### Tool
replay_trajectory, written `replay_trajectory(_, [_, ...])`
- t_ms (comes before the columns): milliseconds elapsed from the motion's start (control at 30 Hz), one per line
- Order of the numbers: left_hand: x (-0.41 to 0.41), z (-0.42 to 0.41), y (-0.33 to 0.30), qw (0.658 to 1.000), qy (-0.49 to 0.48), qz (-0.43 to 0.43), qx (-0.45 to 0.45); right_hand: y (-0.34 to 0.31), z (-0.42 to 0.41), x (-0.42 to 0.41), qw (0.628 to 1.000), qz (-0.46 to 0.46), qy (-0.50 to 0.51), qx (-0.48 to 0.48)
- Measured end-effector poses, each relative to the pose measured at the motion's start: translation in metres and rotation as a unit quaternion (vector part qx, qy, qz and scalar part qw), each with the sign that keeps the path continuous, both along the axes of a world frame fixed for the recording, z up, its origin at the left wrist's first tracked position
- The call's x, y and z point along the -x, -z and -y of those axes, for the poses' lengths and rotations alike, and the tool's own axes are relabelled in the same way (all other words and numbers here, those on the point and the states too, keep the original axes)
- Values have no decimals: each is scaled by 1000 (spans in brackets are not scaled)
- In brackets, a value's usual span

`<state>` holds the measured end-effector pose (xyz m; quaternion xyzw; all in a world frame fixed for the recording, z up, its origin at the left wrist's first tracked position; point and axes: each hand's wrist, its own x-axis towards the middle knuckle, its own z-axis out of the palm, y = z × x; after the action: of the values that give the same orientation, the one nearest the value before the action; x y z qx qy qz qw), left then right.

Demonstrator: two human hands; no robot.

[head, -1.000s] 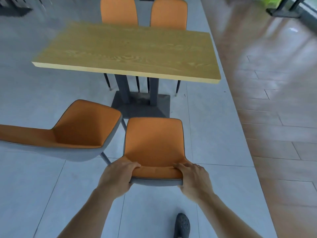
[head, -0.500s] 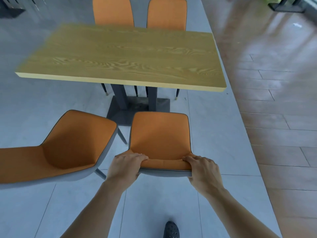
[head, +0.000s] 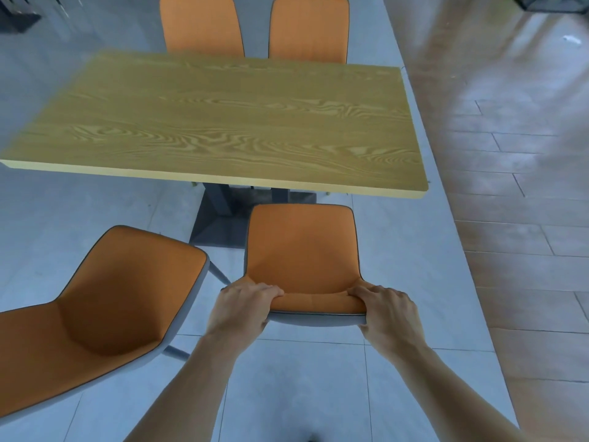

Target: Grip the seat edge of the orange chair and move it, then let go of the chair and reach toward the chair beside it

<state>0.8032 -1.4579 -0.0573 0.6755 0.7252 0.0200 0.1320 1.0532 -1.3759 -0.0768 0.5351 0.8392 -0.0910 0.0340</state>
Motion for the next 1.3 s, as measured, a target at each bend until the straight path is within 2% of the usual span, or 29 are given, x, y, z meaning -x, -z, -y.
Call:
replay_trajectory(133, [-3, 6, 1, 1000, -7, 15, -2, 1, 3, 0, 1000, 0, 5, 11])
replay_trajectory(300, [6, 12, -5, 1000, -13, 1, 12, 1, 16, 7, 999, -7, 1, 39])
replay_trajectory(633, [5, 13, 1, 999, -19, -33, 22, -3, 17, 5, 999, -13, -15, 36])
replay_trajectory(733, [5, 18, -8, 999, -22, -35, 29, -10, 20, 2, 998, -14, -7, 66])
replay_trajectory(833, [13, 30, -22, 999, 0, -30, 19, -24, 34, 5, 998, -33, -8, 54])
replay_trajectory(967, [46, 50, -38, 999, 8, -44, 11, -47, 49, 28, 996, -76, 8, 50])
replay_trajectory(1300, [189, 120, -75, 999, 22, -45, 2, -93, 119, 154, 995, -70, 45, 46])
